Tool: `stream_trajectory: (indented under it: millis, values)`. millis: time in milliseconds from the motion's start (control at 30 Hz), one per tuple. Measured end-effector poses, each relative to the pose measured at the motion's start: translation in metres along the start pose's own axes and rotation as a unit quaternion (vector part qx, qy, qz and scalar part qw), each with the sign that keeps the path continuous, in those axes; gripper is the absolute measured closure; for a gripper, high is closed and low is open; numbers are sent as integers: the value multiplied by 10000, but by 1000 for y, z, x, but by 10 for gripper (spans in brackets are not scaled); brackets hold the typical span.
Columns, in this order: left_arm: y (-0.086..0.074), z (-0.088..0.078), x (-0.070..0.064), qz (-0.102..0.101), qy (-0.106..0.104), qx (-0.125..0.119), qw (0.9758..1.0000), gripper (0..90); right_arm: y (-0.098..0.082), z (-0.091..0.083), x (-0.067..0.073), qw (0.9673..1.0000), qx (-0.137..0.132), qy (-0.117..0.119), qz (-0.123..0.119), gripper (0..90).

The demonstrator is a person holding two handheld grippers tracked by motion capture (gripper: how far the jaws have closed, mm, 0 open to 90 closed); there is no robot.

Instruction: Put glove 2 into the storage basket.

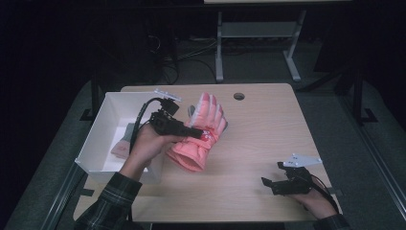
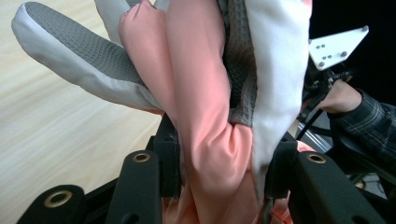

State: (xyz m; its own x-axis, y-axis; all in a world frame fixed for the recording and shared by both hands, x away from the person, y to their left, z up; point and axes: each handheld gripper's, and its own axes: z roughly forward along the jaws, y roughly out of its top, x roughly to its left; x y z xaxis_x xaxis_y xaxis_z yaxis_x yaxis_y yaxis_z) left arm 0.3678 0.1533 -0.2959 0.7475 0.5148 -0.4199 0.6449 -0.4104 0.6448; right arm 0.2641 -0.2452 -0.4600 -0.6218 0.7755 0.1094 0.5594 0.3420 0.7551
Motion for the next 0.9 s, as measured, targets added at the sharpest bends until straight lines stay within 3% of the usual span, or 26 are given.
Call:
stream_trajectory:
  millis: [267, 467, 700, 900]
  values:
    - [0, -45, 14, -143, 279, -237, 9992, 580, 0, 2, 0, 10000, 58, 40, 10, 112]
    - [-10, -79, 27, -267, 551, -481, 9970, 579, -1, 3, -1, 9999, 90, 49, 45, 113]
    - [-25, -116, 47, -519, 944, -725, 9915, 578, -1, 2, -2, 10000, 68, 22, 58, 113]
    - [-42, -134, 67, -755, 1174, -866, 9864, 578, -2, 4, -2, 9999, 143, 1, 64, 115]
